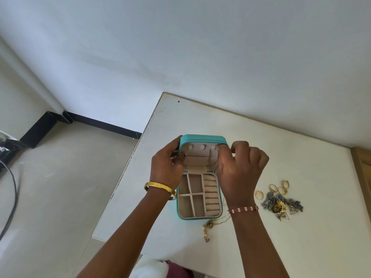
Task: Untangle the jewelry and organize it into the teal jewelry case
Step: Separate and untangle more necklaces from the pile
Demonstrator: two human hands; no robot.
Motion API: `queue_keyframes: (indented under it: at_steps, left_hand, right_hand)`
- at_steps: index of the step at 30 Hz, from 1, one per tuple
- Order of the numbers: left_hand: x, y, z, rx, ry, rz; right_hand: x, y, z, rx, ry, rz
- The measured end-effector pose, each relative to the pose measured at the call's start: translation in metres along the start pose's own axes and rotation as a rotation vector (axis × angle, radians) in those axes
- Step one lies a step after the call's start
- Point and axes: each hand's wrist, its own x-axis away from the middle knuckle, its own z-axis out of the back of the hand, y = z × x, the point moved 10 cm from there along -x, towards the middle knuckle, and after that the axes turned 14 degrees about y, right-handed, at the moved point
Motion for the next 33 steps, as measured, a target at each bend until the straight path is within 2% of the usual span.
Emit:
queue_keyframes:
  at_steps: [8,14,17,20,21,23,25,27,30,33]
  left_hand:
    - [0.000,0.003,0.001,-0.007,0.008,-0.005]
    - [-0.001,0.004,0.000,0.001,-0.001,-0.004]
    - [-0.001,0.003,0.000,0.005,-0.009,-0.008]
    - [-0.002,0.001,0.000,0.000,-0.003,-0.007]
    - [-0.002,0.001,0.000,0.001,-0.002,-0.003]
    - [-0.001,0.001,0.000,0.000,-0.001,0.005]
    - [-0.001,0.002,0.001,-0.001,0.000,0.011]
    - [-0.001,0.003,0.001,0.000,0.003,0.015]
    - [-0.001,0.002,0.001,0.000,0.003,0.018]
    - [-0.001,0.002,0.001,0.004,0.004,0.017]
  right_hand:
    - [0.008,0.004,-0.007,-0.059,-0.065,-0.030]
    - [0.020,0.014,-0.013,-0.228,-0.184,-0.235]
    - [0.027,0.024,-0.005,-0.388,-0.184,-0.431]
    - [0.045,0.047,0.003,-0.538,-0.166,-0.798]
    - [0.053,0.052,0.000,-0.560,-0.204,-0.914]
    - [0.074,0.052,-0.017,-0.567,-0.397,-1.051]
    - [0.091,0.044,-0.035,-0.564,-0.627,-1.063]
    - [0.101,0.035,-0.045,-0.581,-0.777,-1.053]
    - [0.107,0.025,-0.050,-0.590,-0.889,-1.014]
    - [0.106,0.025,-0.050,-0.594,-0.862,-1.014]
